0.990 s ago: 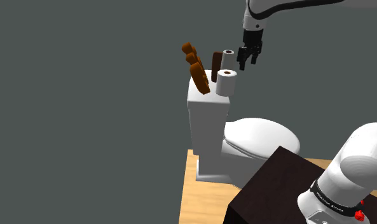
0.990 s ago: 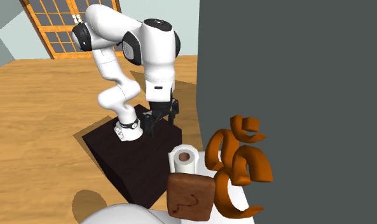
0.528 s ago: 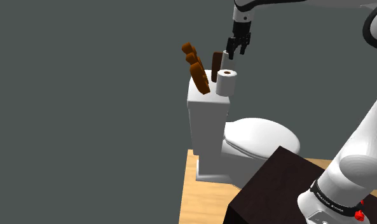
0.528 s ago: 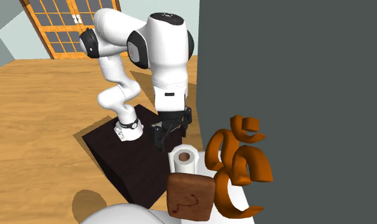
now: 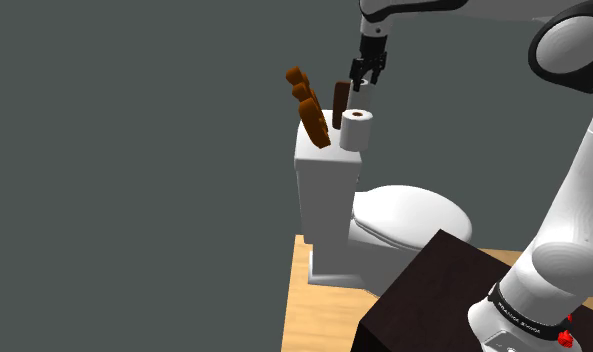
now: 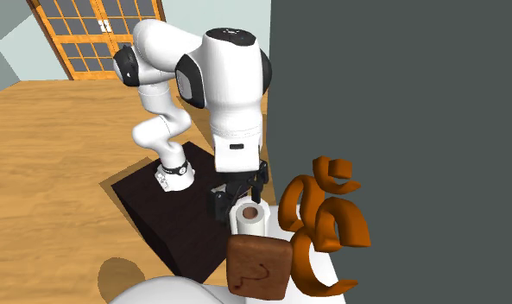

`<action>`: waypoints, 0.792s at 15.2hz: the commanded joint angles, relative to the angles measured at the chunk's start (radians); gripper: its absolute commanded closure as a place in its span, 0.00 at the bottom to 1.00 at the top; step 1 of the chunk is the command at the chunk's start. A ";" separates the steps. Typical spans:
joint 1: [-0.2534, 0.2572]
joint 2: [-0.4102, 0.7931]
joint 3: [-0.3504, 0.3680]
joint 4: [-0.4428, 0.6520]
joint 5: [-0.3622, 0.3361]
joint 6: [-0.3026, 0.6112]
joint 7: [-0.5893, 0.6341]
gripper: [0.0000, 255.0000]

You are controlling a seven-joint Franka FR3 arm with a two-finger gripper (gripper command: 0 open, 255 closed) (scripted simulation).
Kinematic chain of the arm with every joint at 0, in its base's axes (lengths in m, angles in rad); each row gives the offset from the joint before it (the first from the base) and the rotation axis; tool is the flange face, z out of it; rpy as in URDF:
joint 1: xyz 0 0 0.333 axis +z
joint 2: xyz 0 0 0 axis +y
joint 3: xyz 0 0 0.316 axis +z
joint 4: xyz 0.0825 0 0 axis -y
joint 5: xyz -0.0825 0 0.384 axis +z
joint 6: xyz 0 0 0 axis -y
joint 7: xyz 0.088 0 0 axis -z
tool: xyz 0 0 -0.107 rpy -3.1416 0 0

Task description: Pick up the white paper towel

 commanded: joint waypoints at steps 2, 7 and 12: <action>0.002 -0.014 0.001 -0.058 -0.003 0.045 0.006 0.00; 0.002 -0.016 0.001 -0.068 -0.003 0.053 0.006 1.00; 0.002 -0.016 0.001 -0.068 -0.003 0.053 0.006 1.00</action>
